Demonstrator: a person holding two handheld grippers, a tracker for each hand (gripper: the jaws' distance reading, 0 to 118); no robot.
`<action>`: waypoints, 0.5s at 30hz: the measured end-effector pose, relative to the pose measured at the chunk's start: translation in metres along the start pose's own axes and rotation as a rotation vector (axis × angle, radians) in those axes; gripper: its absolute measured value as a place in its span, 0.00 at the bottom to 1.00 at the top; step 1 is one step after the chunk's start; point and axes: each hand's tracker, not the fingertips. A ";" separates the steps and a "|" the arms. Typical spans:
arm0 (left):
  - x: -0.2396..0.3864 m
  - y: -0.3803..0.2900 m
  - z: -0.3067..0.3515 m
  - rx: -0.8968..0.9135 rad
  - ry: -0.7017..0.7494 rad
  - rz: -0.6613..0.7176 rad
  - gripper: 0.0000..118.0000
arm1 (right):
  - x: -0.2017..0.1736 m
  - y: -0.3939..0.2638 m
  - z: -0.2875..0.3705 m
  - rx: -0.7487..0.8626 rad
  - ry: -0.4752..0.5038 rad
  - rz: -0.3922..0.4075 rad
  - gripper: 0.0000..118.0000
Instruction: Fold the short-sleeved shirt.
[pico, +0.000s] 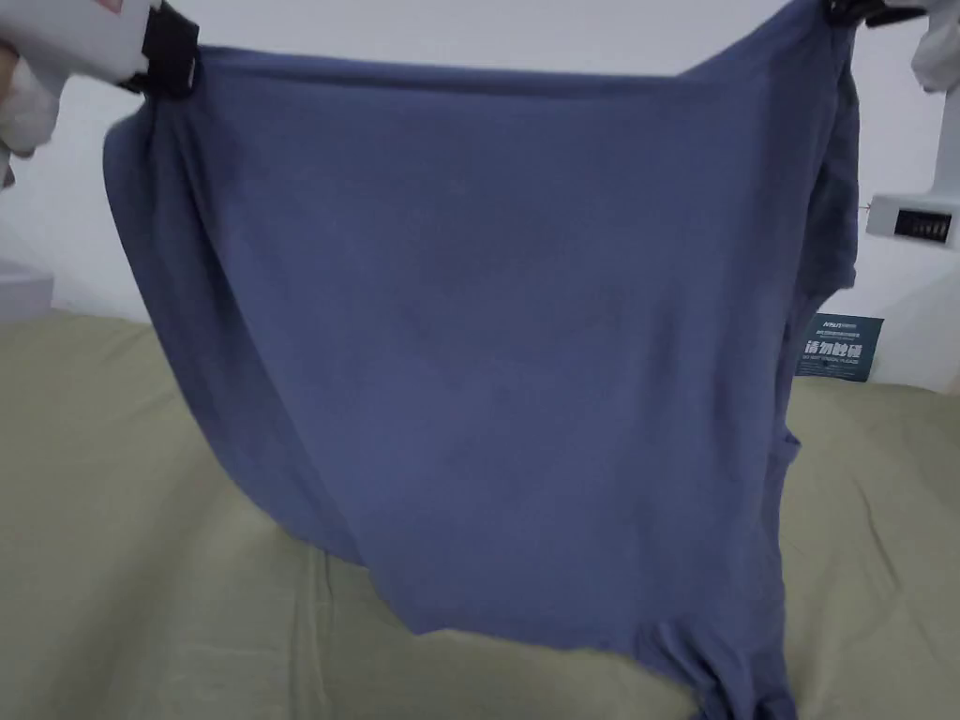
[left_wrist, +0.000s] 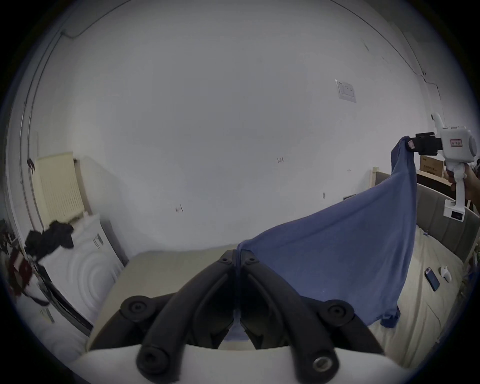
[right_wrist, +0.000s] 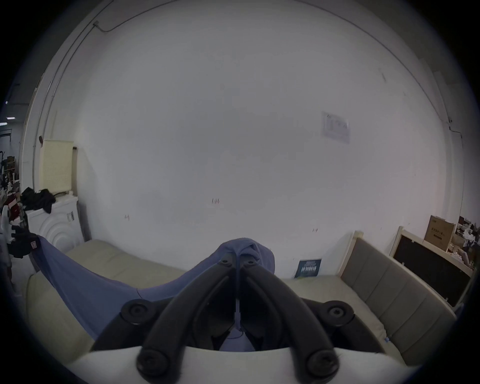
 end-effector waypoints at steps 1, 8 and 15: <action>0.003 0.009 -0.001 0.015 0.024 -0.023 0.01 | 0.001 0.009 -0.005 -0.002 -0.007 0.001 0.02; 0.007 0.054 -0.024 0.063 0.135 -0.193 0.01 | -0.006 0.047 -0.023 0.100 -0.080 -0.014 0.02; -0.001 0.076 -0.040 0.101 0.125 -0.138 0.01 | -0.009 0.064 -0.022 0.145 -0.101 -0.026 0.02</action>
